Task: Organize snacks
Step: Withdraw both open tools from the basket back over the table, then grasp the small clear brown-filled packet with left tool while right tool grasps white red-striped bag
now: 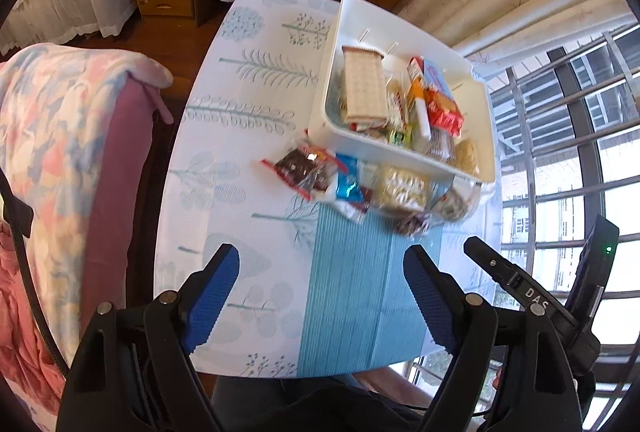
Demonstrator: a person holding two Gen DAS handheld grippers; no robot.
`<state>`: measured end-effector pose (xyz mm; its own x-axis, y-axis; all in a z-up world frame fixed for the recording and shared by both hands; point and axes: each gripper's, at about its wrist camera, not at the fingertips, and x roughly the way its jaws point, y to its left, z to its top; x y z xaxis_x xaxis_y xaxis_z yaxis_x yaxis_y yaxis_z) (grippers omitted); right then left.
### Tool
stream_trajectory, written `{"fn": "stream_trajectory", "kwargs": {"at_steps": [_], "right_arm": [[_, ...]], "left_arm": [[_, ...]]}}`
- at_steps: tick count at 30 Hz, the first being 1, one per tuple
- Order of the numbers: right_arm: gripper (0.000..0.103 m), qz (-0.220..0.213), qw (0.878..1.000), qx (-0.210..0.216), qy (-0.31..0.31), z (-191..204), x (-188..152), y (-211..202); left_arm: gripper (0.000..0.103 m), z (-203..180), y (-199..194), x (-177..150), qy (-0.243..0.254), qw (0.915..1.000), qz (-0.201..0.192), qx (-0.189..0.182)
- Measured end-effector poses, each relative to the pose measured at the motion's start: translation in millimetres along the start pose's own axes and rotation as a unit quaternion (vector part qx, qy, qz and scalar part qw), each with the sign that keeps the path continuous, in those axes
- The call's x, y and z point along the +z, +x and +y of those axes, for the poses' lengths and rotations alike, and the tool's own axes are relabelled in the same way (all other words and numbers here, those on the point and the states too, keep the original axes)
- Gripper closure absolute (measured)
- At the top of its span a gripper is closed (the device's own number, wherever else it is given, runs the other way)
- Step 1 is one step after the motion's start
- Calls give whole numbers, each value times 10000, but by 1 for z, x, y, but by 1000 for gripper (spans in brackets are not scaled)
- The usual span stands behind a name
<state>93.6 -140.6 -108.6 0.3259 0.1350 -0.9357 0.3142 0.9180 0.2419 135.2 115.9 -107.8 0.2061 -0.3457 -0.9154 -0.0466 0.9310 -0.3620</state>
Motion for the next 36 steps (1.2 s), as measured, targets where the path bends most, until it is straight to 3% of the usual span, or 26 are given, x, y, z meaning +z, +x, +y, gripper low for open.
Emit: {"fn": "stream_trajectory", "kwargs": {"at_steps": [10, 19, 26, 36], "right_arm": [[26, -9, 10000, -67, -68, -9, -41, 3], [26, 106, 9991, 21, -421, -27, -43, 7], [26, -150, 9917, 84, -1272, -43, -33, 5], [26, -256, 9692, 19, -2449, -64, -13, 23]], "left_arm": [[20, 5, 18, -37, 181, 9997, 152, -43], [19, -16, 30, -59, 193, 9998, -41, 92], [19, -44, 49, -74, 162, 9992, -144, 324], [19, -73, 84, -78, -519, 9972, -453, 280]]}}
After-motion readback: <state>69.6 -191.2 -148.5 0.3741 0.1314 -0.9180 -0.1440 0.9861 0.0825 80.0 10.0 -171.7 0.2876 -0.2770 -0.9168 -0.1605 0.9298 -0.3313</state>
